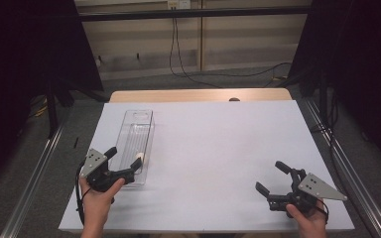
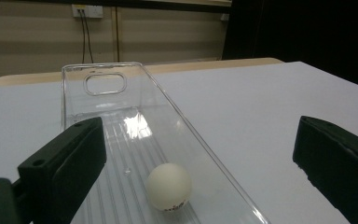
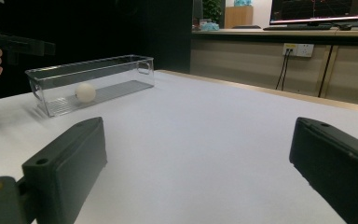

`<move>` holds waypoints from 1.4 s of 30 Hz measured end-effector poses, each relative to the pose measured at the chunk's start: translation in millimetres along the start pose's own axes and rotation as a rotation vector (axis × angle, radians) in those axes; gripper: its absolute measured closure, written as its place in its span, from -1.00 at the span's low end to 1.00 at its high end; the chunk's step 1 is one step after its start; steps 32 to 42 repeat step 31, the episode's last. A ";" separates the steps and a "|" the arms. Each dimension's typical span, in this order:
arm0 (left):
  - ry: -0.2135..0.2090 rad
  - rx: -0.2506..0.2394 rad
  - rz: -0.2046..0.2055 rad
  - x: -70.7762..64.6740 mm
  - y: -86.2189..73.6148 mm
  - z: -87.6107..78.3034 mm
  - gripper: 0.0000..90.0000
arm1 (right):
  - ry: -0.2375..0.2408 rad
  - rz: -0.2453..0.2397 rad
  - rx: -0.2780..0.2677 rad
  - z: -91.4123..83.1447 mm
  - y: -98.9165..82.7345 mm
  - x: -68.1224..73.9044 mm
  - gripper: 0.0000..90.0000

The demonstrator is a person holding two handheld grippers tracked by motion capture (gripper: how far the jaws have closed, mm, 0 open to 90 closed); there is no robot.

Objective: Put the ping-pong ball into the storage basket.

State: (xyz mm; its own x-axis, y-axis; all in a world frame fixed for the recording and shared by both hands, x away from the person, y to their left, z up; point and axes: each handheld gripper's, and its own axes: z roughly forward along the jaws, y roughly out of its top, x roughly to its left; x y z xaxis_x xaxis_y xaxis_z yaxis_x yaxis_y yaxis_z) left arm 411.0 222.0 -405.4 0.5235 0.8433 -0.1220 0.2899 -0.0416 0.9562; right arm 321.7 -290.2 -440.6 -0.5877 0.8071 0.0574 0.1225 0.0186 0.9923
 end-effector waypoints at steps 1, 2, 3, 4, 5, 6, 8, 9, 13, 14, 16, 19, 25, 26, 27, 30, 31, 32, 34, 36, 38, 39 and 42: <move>0.000 -0.005 0.002 0.8 -0.7 -0.6 -0.94 | 0.000 0.000 0.001 0.1 -0.1 0.0 -0.92; 0.002 -0.006 0.002 1.0 -1.1 -1.3 -0.94 | 0.001 -0.004 0.002 0.1 -0.3 -0.4 -0.92; 0.005 -0.011 0.001 0.8 -1.5 -1.9 -0.94 | 0.000 -0.002 0.001 0.4 -0.3 -0.4 -0.92; 0.004 -0.009 0.006 1.3 -1.6 -3.3 -0.94 | -0.004 -0.003 0.002 0.4 -0.4 -0.4 -0.92; 0.002 -0.016 0.008 1.5 -1.9 -3.8 -0.94 | -0.003 0.000 0.005 0.4 -0.5 -0.1 -0.92; 0.003 -0.018 0.011 1.8 -2.1 -5.0 -0.94 | 0.000 0.002 0.004 0.6 -0.6 0.1 -0.92; 0.001 -0.022 0.009 2.1 -2.6 -6.6 -0.94 | 0.001 0.002 0.007 0.5 -0.8 0.1 -0.92; -0.001 -0.025 0.008 2.5 -3.2 -8.0 -0.94 | -0.002 0.007 0.006 0.7 -0.8 0.3 -0.92; 0.005 -0.019 0.013 3.9 -5.9 -12.1 -0.94 | -0.002 0.004 0.006 1.8 -1.3 0.0 -0.92; 0.011 -0.021 0.016 4.6 -6.8 -13.5 -0.94 | -0.004 0.002 0.007 1.8 -1.4 0.1 -0.92; 0.013 -0.026 0.013 5.5 -9.3 -16.0 -0.94 | -0.001 0.004 0.008 2.2 -1.6 0.2 -0.92; 0.013 -0.031 0.016 7.0 -12.3 -19.5 -0.94 | -0.001 0.000 0.014 1.9 -2.1 0.1 -0.92; 0.019 -0.030 0.020 8.8 -17.1 -26.8 -0.94 | -0.004 -0.006 0.015 3.4 -3.0 0.3 -0.92; 0.016 -0.028 0.022 9.2 -17.3 -27.8 -0.94 | -0.003 -0.005 0.016 3.6 -3.0 0.4 -0.92; 0.016 -0.028 0.022 9.5 -17.4 -28.6 -0.94 | -0.002 -0.002 0.017 4.2 -3.3 0.7 -0.92; 0.006 -0.032 0.025 8.6 -18.1 -29.4 -0.94 | 0.000 -0.003 0.018 4.3 -3.5 0.9 -0.92; 0.013 -0.031 0.021 7.9 -18.1 -29.3 -0.94 | -0.001 -0.003 0.018 4.1 -3.4 0.8 -0.92; 0.013 -0.031 0.021 7.9 -18.1 -29.3 -0.94 | -0.001 -0.003 0.018 4.1 -3.4 0.8 -0.92; 0.013 -0.031 0.021 7.9 -18.1 -29.3 -0.94 | -0.001 -0.003 0.018 4.1 -3.4 0.8 -0.92; 0.013 -0.031 0.021 7.9 -18.1 -29.3 -0.94 | -0.001 -0.003 0.018 4.1 -3.4 0.8 -0.92; 0.013 -0.031 0.021 7.9 -18.1 -29.3 -0.94 | -0.001 -0.003 0.018 4.1 -3.4 0.8 -0.92; 0.013 -0.031 0.021 7.9 -18.1 -29.3 -0.94 | -0.001 -0.003 0.018 4.1 -3.4 0.8 -0.92; 0.013 -0.031 0.021 7.9 -18.1 -29.3 -0.94 | -0.001 -0.003 0.018 4.1 -3.4 0.8 -0.92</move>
